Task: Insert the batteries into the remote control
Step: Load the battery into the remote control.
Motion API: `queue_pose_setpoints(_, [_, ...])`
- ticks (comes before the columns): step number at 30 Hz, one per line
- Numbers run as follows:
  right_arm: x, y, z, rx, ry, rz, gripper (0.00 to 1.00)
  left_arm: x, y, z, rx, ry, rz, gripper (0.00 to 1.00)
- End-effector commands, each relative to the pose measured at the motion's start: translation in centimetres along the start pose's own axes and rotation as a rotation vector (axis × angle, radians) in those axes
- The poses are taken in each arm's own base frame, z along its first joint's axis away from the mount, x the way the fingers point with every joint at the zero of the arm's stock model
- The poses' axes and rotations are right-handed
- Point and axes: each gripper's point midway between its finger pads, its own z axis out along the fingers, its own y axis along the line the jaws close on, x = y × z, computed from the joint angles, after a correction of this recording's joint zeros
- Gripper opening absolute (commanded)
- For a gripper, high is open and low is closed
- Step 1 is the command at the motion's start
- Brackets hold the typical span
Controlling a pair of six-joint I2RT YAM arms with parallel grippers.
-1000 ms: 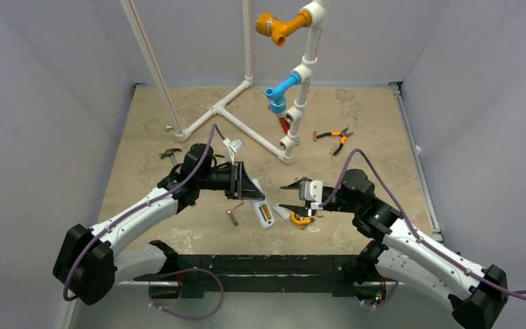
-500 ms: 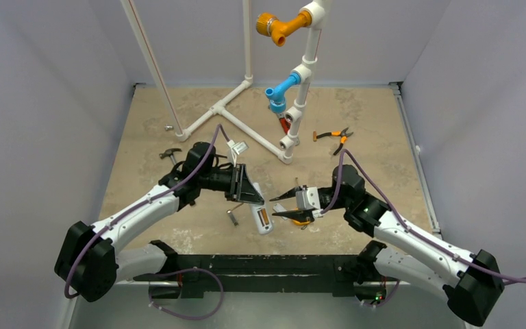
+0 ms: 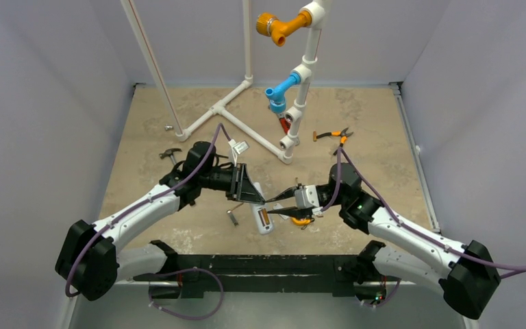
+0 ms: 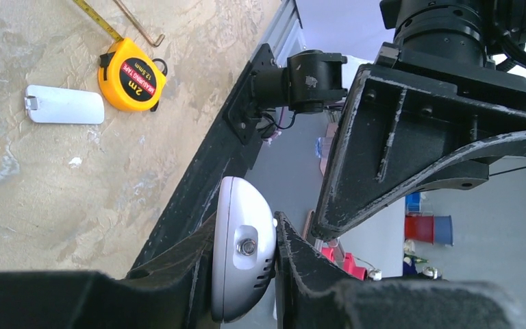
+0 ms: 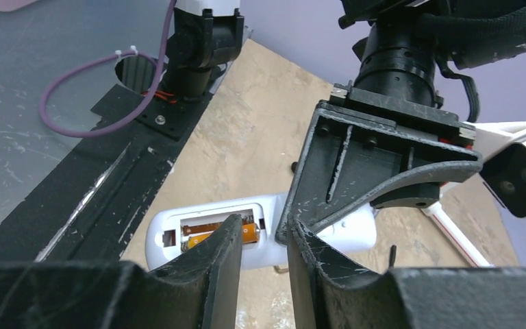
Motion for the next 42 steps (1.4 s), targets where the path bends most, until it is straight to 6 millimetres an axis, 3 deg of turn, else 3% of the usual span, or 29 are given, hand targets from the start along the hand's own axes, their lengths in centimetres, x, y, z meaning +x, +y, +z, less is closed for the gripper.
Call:
queue_pose_setpoints(1, [-0.9, 0.8, 0.4, -0.067, -0.043, 0.002, 0.27, -1.3, -2.1, -0.2, 0.067, -0.023, 0.073, 0.00])
queue_pose_setpoints(7, [-0.5, 1.5, 1.1, -0.123, -0.036, 0.031, 0.27, -1.3, -2.3, -0.3, 0.071, -0.027, 0.077, 0.00])
queue_pose_setpoints(23, [-0.2, 0.7, 1.4, -0.082, -0.024, -0.009, 0.31, -1.3, -2.3, -0.3, 0.072, -0.027, 0.077, 0.00])
queue_pose_setpoints(33, [0.9, 1.2, 0.9, -0.085, 0.039, 0.001, 0.22, -1.2, -2.3, -0.3, 0.071, -0.028, 0.075, 0.00])
queue_pose_setpoints(42, [1.1, 1.4, 0.4, -0.071, 0.062, -0.010, 0.21, -1.4, -2.3, -0.3, 0.070, -0.029, 0.075, 0.00])
